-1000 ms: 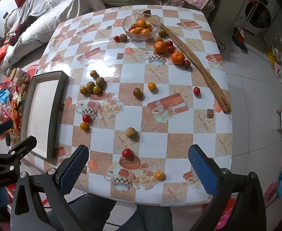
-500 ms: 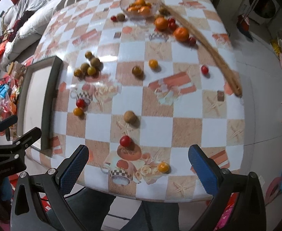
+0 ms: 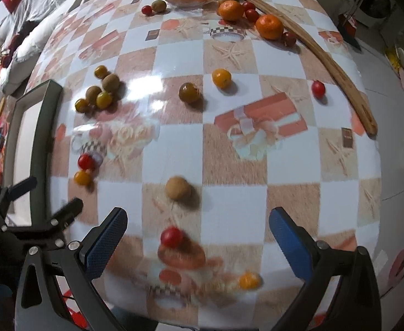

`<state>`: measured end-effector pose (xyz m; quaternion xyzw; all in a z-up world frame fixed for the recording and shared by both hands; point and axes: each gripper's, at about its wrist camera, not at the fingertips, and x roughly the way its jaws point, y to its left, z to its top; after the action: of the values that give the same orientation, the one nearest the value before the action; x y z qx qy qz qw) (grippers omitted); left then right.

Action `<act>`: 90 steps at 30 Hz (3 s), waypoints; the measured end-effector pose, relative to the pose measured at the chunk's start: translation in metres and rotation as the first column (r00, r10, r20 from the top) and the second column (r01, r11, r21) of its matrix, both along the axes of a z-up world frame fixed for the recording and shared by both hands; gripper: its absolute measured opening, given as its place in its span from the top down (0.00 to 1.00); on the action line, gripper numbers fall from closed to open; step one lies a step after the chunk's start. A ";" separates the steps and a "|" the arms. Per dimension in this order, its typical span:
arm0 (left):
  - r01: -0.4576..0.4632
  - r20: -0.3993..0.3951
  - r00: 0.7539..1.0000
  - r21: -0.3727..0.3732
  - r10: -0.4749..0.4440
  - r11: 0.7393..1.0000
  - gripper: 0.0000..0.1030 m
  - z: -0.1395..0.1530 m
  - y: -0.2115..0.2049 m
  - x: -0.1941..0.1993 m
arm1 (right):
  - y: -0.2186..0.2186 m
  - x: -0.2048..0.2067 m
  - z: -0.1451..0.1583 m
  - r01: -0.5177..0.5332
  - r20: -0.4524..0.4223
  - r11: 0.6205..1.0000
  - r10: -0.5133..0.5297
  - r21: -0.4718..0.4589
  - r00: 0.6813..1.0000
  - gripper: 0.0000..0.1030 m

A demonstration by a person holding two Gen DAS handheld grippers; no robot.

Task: Organize fruits
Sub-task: 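Grasp the yellow cherry tomato with the left tool while the right tool grasps a kiwi, then carry both fruits to the white tray and open both tools to release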

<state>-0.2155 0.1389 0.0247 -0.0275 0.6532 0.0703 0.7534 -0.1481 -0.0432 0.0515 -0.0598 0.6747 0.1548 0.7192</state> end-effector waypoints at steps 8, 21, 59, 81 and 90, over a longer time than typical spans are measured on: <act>-0.024 0.020 1.000 -0.002 0.024 1.000 0.16 -0.017 0.002 0.005 | 0.014 0.002 -0.027 -0.041 -0.019 0.999 0.041 0.011 0.999 0.28; -0.025 0.070 0.997 -0.053 0.029 0.998 0.53 -0.016 -0.003 -0.003 | 0.023 -0.004 -0.029 -0.062 0.047 0.998 0.061 0.003 0.997 0.74; -0.328 0.205 0.918 -0.094 0.341 0.940 0.78 0.056 0.150 -0.055 | 0.169 -0.002 0.027 -0.290 0.066 0.929 0.282 0.230 0.957 0.74; -0.434 0.207 0.880 -0.018 0.428 0.901 0.78 -0.004 0.252 -0.034 | 0.330 0.017 -0.026 -0.459 0.106 0.876 0.448 0.149 0.888 0.74; -0.417 0.211 0.891 0.037 0.401 0.908 0.22 -0.008 0.247 -0.033 | 0.333 0.014 -0.030 -0.494 0.121 0.858 0.480 0.143 0.869 0.67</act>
<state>-0.2485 0.3854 0.0164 -0.1406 0.5509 0.2509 0.7835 -0.1338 0.2894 0.0218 -0.1735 0.5922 0.3857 0.6858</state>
